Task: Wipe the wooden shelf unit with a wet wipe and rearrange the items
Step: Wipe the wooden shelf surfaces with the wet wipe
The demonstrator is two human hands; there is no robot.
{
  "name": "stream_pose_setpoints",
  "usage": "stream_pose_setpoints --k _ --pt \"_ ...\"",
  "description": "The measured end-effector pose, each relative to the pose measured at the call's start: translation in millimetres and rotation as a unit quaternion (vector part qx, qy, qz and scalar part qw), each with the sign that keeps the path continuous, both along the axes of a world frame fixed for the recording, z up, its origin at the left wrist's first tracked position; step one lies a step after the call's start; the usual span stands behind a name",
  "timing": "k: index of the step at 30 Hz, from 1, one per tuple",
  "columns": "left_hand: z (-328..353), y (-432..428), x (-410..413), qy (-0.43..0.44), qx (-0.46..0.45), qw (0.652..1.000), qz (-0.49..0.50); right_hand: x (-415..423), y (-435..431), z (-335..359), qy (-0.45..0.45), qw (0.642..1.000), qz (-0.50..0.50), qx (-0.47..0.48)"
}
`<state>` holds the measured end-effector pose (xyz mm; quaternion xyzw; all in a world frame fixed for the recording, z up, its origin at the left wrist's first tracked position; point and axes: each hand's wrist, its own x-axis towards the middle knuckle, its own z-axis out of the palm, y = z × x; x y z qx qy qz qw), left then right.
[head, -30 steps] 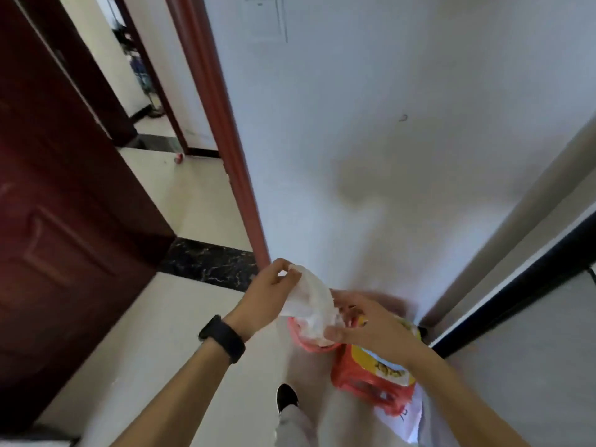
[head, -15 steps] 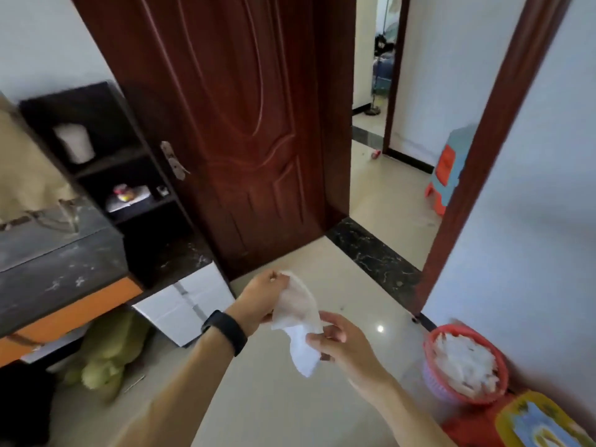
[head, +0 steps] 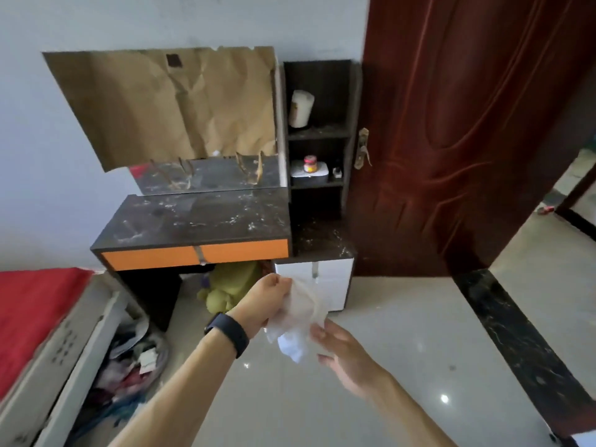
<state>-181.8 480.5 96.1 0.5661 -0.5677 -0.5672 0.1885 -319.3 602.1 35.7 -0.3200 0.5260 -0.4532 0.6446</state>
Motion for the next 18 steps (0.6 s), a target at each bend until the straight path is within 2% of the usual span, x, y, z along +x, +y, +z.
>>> stream_pose_setpoints --k 6,8,12,14,18 --pt "-6.6 -50.1 97.2 0.010 0.011 0.997 0.078 69.1 -74.7 10.8 -0.005 0.998 -0.067 0.007" --pt "-13.1 -60.8 125.1 -0.015 -0.003 0.995 0.094 82.8 -90.9 12.8 0.027 0.997 -0.067 0.009" --pt "-23.4 -66.9 164.8 -0.009 0.018 0.991 0.132 113.3 -120.8 15.5 0.119 0.989 -0.083 -0.007" --pt "-24.0 -67.3 178.1 0.039 0.042 0.987 0.149 127.9 -136.3 16.8 0.119 0.990 -0.073 -0.006" --pt "-31.8 -78.1 208.0 0.186 0.059 0.972 0.129 142.4 -171.1 13.1 0.044 0.998 -0.011 0.040"
